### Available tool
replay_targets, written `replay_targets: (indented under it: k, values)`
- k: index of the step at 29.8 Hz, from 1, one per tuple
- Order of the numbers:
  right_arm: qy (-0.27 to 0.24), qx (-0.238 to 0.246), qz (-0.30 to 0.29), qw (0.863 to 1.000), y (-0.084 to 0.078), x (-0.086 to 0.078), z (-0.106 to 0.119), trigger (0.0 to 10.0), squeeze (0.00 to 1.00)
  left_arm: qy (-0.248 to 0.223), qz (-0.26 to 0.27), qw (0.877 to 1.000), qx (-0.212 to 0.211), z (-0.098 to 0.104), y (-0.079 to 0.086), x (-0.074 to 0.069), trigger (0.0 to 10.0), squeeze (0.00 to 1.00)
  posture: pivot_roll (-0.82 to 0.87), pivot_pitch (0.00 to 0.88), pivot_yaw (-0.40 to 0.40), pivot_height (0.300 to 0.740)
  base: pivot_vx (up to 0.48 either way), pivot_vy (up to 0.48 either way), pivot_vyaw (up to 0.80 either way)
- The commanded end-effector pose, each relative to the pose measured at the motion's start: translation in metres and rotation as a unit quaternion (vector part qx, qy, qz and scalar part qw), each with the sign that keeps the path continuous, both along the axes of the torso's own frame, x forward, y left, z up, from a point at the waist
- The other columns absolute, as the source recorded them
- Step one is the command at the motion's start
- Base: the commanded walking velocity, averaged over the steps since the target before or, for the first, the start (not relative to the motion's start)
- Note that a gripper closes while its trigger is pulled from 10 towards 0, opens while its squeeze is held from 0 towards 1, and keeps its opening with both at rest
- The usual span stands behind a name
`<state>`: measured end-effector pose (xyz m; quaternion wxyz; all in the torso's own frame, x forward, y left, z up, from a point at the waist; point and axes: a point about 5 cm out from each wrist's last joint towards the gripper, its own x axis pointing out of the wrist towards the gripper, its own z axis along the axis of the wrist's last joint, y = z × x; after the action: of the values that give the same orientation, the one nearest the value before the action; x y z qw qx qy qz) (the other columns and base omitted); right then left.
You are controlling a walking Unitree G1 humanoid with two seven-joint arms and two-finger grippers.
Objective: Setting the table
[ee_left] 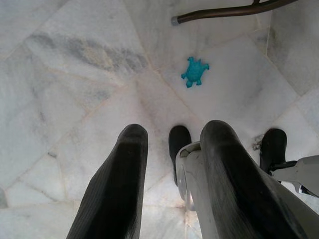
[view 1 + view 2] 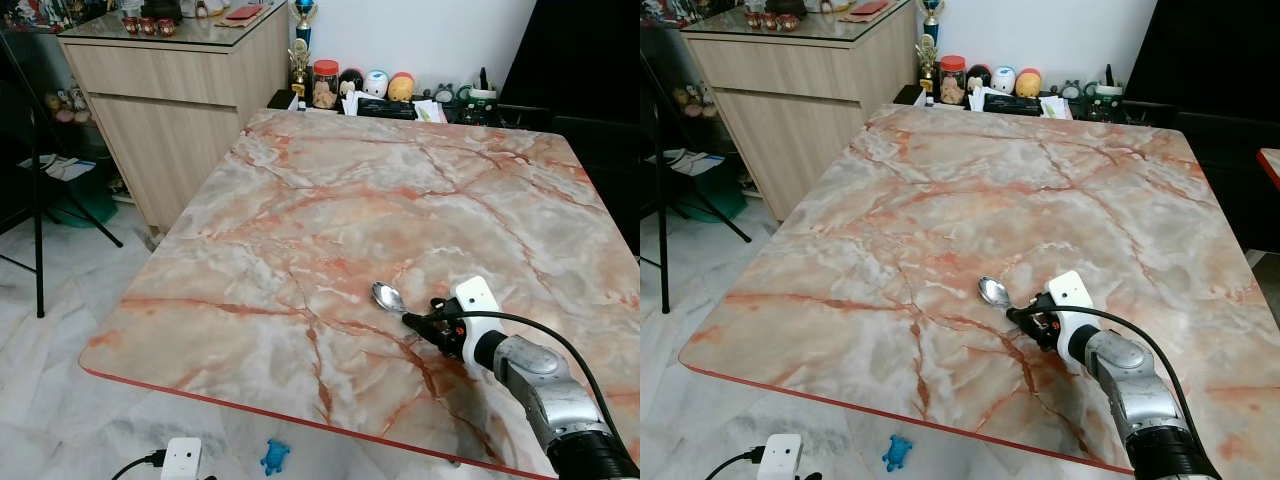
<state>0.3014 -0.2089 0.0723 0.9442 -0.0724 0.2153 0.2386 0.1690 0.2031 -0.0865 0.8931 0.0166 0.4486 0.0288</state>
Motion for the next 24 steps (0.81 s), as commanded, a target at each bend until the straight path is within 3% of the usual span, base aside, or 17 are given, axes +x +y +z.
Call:
replay_targets:
  k: [1, 2, 3, 4, 24]
  values:
    - [-0.003, -0.005, 0.002, 1.0, 0.0004, 0.0017, 0.0005, 10.0, 0.0, 0.016, -0.002, 1.0, 0.002, -0.0026, -0.0013, -0.0039, 10.0, 0.0, 0.04, 0.013, -0.006, 0.736, 0.0, 0.0, 0.0]
    - [-0.002, -0.004, 0.004, 1.0, 0.001, 0.0016, 0.0003, 10.0, 0.0, 0.015, -0.001, 1.0, 0.002, -0.0025, -0.0013, -0.0039, 10.0, 0.0, 0.04, 0.013, -0.006, 0.736, 0.0, 0.0, 0.0]
    - [-0.002, -0.001, 0.003, 1.0, 0.0016, 0.0016, -0.0001, 3.8, 0.0, 0.015, -0.001, 1.0, 0.002, -0.0025, -0.0012, -0.0039, 10.0, 0.0, 0.05, 0.015, -0.007, 0.736, 0.0, 0.0, 0.0]
    - [-0.002, -0.001, 0.002, 1.0, 0.002, 0.0017, -0.0003, 0.0, 0.0, 0.015, -0.001, 1.0, 0.002, -0.0025, -0.0013, -0.0039, 10.0, 0.0, 0.05, 0.015, -0.007, 0.736, 0.0, 0.0, 0.0]
    - [0.001, -0.009, 0.004, 1.0, 0.0028, 0.0012, -0.0033, 0.0, 0.0, 0.017, -0.003, 1.0, 0.002, -0.0027, -0.0015, -0.0042, 10.0, 0.0, 0.05, 0.015, -0.006, 0.736, 0.0, 0.0, 0.0]
